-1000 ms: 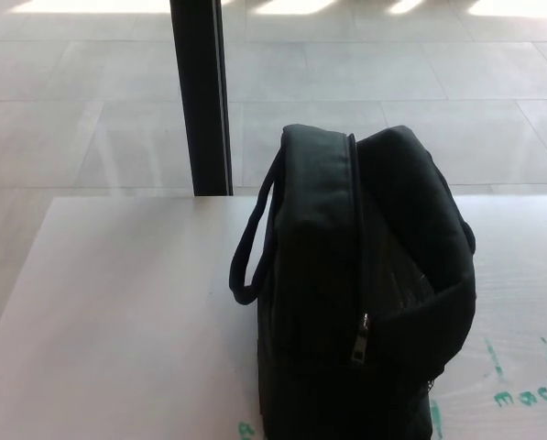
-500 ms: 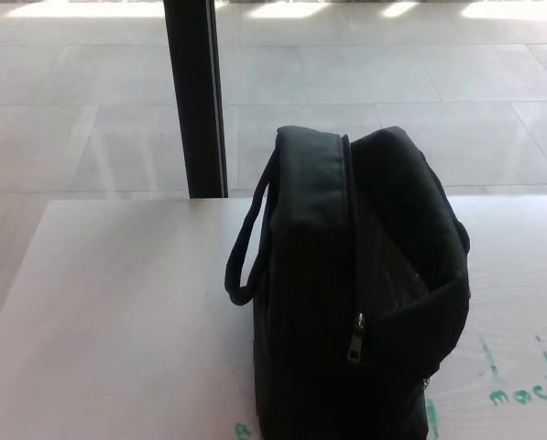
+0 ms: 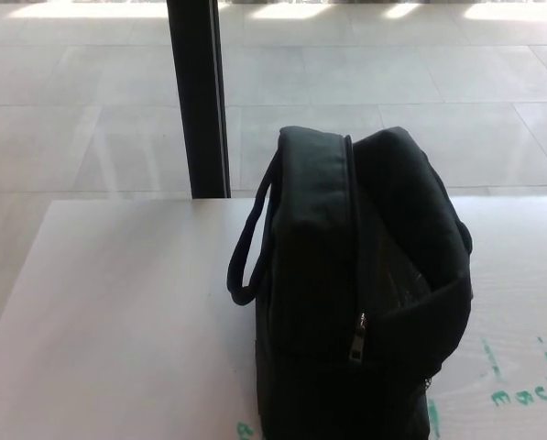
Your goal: The robot uses its right hand to pick up the cube kept on the middle of the desk and put it inside the bag next to it
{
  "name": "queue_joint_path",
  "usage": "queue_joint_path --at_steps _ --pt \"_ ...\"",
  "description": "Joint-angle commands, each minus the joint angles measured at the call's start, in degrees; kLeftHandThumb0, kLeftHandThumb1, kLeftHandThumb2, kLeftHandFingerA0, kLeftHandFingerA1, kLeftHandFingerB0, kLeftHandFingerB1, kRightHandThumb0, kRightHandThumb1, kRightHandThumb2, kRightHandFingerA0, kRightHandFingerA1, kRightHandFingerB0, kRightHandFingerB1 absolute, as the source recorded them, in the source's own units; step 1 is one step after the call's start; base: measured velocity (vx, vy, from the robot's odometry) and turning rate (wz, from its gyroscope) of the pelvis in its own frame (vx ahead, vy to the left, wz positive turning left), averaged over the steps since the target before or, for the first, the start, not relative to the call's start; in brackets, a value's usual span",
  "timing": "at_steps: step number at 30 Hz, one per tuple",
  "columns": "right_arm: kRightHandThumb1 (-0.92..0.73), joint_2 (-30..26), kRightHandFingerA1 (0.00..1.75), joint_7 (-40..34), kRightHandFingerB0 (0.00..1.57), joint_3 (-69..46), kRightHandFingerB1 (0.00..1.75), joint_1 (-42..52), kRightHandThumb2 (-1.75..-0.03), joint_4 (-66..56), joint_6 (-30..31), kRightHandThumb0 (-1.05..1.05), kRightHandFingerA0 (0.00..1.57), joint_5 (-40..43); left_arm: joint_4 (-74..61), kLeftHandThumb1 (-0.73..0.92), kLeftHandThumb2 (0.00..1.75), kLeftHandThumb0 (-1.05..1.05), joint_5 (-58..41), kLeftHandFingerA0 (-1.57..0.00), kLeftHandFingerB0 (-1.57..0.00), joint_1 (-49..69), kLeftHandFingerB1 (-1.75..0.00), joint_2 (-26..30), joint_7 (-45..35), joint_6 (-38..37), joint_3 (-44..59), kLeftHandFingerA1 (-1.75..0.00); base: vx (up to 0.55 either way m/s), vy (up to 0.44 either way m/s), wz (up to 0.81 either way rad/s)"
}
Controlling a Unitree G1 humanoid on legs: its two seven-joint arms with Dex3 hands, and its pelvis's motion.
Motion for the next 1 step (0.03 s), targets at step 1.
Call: queue_joint_path --at_steps 1 --pt "-0.61 0.94 0.99 -8.08 0.34 0.00 0.70 -0.50 -0.58 3.34 4.01 -0.54 0.57 5.15 0.62 0.71 0.59 -0.76 0.73 -0.29 -0.22 0.35 -0.37 2.06 -0.05 -2.13 0.05 -0.50 0.00 0.000 0.00"
